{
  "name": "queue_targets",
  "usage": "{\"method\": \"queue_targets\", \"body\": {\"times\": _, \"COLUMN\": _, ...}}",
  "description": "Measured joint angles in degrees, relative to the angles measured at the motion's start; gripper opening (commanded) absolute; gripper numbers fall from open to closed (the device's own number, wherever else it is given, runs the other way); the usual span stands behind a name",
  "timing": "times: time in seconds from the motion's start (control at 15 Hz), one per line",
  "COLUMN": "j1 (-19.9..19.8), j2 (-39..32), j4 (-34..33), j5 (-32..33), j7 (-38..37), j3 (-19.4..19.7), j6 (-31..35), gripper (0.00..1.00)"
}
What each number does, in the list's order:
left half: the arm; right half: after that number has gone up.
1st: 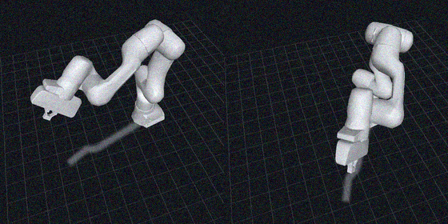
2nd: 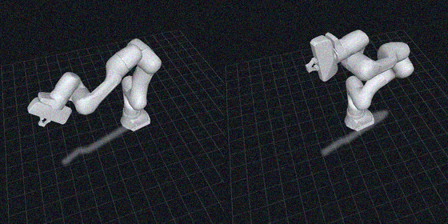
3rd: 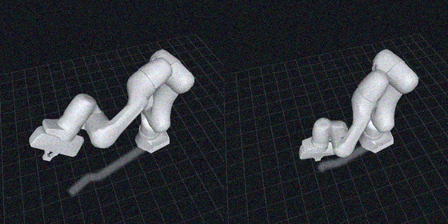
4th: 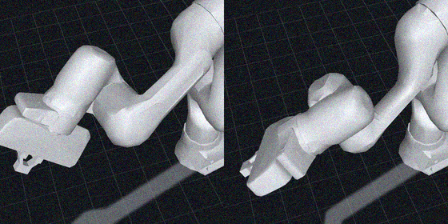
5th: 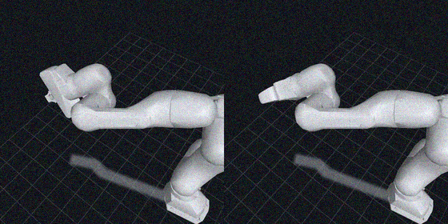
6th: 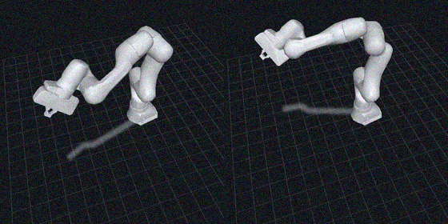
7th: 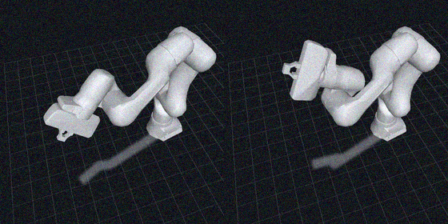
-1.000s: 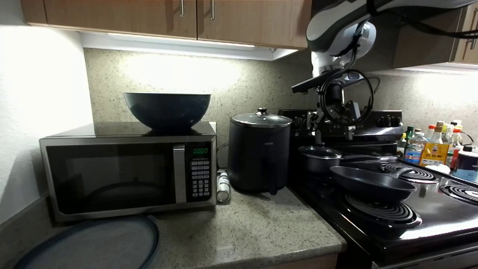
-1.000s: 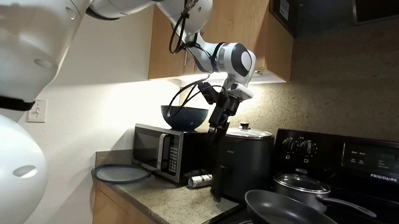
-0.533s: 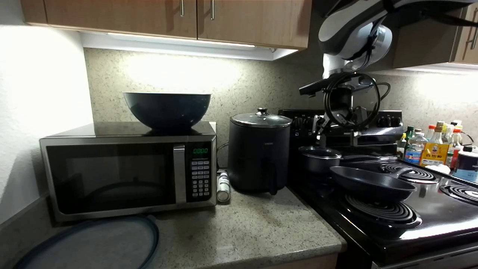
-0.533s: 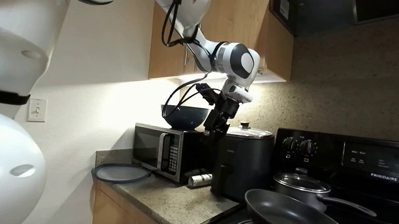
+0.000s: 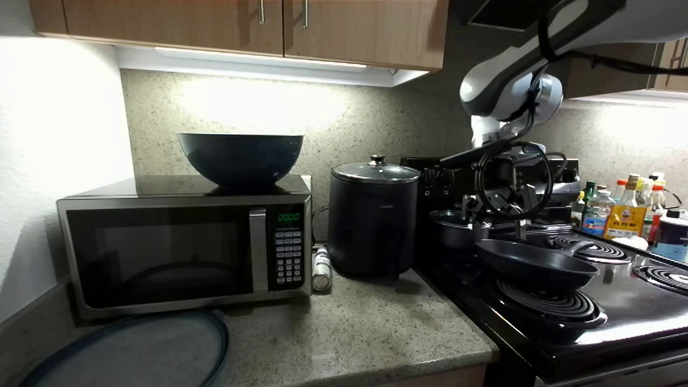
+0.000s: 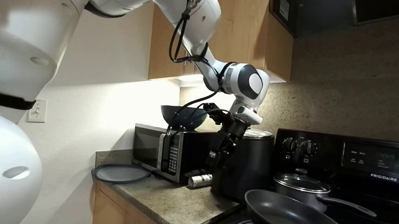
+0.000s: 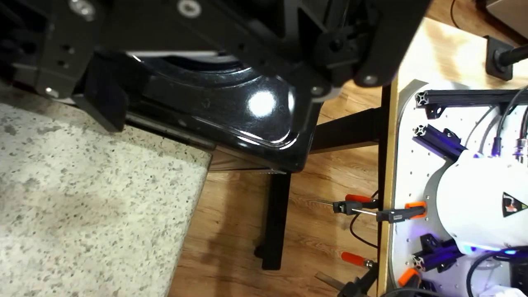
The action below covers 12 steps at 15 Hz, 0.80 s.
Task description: Uncover the pan
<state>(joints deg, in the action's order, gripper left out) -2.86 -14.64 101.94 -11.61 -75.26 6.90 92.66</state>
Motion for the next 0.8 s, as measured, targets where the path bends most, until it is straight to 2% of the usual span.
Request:
{"method": "queue_targets", "body": {"times": 0.6, "j1": -5.27, "j2": -2.96, "j4": 3.46, "j5": -0.03, "j7": 0.8, "j3": 5.25, "j6": 3.43, "gripper": 1.0}}
{"method": "queue_targets", "body": {"times": 0.8, "j1": -4.6, "j2": -3.07, "j4": 2.75, "j5": 4.95, "j7": 3.9, "j3": 4.58, "j6": 3.39, "gripper": 1.0}}
